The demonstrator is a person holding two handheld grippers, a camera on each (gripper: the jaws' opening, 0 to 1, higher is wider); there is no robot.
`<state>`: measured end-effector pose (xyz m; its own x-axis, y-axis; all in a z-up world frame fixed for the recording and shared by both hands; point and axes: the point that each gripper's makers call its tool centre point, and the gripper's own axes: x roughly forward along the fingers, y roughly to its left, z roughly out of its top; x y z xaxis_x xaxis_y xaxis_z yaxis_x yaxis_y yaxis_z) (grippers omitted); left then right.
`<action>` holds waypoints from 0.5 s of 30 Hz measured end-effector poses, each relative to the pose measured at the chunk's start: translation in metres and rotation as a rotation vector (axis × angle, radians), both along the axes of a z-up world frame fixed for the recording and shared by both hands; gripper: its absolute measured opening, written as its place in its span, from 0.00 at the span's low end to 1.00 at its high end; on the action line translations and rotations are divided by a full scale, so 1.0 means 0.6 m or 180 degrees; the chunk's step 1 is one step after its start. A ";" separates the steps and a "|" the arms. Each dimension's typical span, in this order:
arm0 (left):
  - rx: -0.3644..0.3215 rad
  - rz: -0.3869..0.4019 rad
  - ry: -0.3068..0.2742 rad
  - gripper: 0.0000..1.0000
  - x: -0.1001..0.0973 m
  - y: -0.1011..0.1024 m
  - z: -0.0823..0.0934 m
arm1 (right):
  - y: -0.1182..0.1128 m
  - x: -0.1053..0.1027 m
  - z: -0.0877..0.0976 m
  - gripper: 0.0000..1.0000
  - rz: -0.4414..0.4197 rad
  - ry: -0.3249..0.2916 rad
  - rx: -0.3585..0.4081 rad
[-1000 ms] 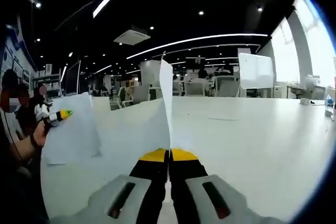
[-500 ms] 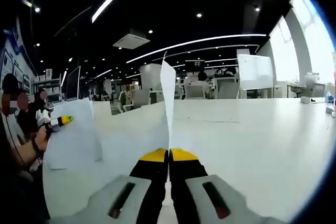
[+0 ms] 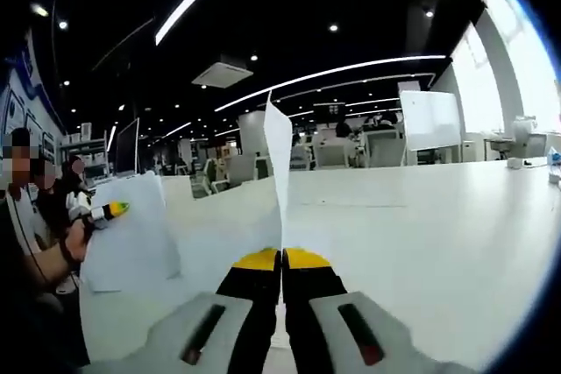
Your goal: Organize the stack of printing papers by aligning and flattening the scattered papers on the table
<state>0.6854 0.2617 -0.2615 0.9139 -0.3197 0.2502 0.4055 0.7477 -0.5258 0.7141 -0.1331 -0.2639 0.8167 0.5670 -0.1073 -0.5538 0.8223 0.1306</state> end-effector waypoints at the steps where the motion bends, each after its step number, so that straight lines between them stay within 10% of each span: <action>1: 0.0002 0.0000 0.0004 0.10 0.000 0.000 0.000 | 0.002 0.000 0.000 0.00 0.0011 0.0007 0.0005; 15: -0.0007 -0.0009 -0.0001 0.10 0.002 0.002 0.000 | 0.025 -0.004 0.007 0.00 0.0128 0.0025 0.0122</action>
<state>0.6868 0.2631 -0.2617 0.9129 -0.3217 0.2511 0.4077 0.7456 -0.5272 0.7120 -0.1178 -0.2595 0.7924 0.6031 -0.0913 -0.5851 0.7938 0.1661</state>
